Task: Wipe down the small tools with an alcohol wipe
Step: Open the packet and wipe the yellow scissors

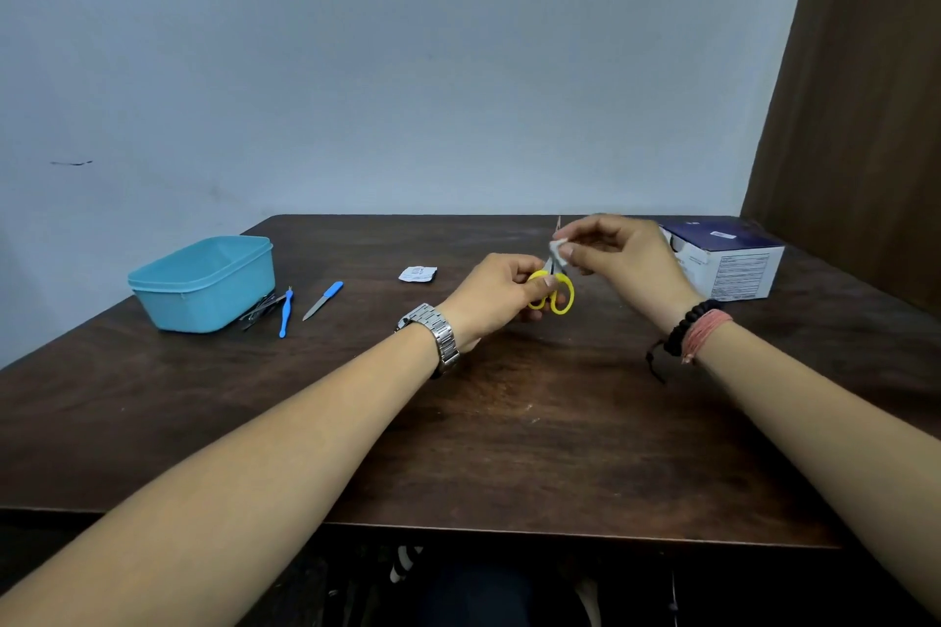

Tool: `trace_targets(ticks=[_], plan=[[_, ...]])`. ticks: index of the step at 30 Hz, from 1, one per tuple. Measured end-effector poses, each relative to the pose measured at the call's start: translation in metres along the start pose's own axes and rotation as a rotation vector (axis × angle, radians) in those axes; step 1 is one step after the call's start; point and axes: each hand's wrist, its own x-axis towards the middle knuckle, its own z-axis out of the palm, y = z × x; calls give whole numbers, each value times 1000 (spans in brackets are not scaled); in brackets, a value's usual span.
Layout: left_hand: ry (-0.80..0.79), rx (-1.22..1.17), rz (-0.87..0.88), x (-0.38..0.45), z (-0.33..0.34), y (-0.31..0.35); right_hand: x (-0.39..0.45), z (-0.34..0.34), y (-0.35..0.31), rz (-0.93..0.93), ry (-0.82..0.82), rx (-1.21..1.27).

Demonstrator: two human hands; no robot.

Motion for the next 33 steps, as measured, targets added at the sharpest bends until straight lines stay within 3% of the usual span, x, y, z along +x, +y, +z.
trace_targets(ticks=[3,7,11,16,21,26,33], plan=[[-16,-14,14,0,1,0,-3,6,0,-85,-14,-230],[-23,-4,24,1,2,0,-1,0,-1,-104,81,-306],[60,-2,36,3,-2,-3,-5,2,-3,-130,-33,-358],[37,33,33,0,-3,0,-2,1,-1,-127,57,-308],[76,1,31,1,-4,1,-4,1,-3,-161,-28,-350],[29,28,63,0,-1,2,-2,2,-1,-160,59,-333],[75,-117,-26,-1,-3,5,-2,2,1,-131,-86,-382]])
